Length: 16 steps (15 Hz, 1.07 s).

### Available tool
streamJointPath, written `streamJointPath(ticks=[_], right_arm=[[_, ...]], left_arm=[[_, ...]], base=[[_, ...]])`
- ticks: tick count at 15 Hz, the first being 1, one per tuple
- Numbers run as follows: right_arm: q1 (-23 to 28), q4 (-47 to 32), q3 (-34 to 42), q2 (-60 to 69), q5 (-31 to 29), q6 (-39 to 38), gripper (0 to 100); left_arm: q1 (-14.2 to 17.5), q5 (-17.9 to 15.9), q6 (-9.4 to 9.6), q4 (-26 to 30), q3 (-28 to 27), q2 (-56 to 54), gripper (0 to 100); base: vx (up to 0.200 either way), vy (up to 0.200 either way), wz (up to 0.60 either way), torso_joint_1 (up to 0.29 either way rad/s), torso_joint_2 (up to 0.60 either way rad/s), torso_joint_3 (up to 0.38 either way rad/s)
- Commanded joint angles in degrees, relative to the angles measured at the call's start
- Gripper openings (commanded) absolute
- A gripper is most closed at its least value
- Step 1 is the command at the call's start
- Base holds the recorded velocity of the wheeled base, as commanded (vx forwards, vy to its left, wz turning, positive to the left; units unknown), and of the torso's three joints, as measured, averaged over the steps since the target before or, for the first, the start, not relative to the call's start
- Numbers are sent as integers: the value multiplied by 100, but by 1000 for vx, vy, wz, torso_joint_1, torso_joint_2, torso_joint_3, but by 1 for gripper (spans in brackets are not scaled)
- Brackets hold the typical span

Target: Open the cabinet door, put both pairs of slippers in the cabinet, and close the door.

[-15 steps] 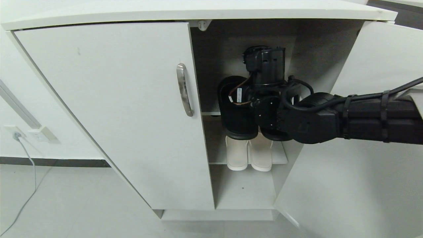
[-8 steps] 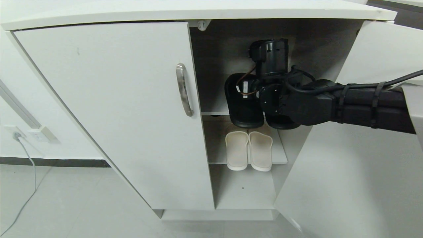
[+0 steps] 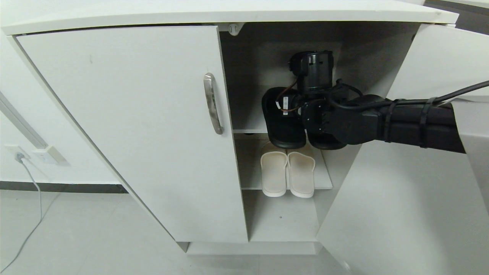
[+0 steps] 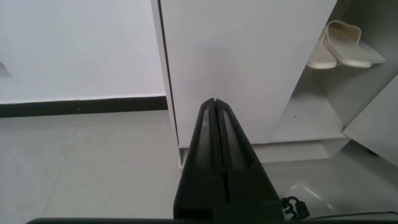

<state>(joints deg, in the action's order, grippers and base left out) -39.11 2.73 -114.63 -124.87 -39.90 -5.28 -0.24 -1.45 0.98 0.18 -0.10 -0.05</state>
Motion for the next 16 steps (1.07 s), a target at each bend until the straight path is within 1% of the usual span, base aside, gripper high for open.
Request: streamJointPath(ticks=[1, 5, 8, 16], right_arm=[[-9, 35, 4, -2, 0, 1, 0], [-27, 96, 4, -20, -9, -61, 0], [-88, 342, 4, 50, -35, -17, 0], [-132, 333, 4, 33, -44, -17, 0]], left_arm=[[-2, -4, -1, -1, 1, 5, 0], [-2, 4, -1, -1, 1, 5, 0], [-2, -4, -1, -1, 1, 5, 0], [-2, 4, -1, -1, 1, 5, 0]], base=[[0, 0, 0, 0, 0, 0], [0, 0, 0, 0, 0, 0], [0, 0, 0, 0, 0, 0], [0, 0, 0, 0, 0, 0]])
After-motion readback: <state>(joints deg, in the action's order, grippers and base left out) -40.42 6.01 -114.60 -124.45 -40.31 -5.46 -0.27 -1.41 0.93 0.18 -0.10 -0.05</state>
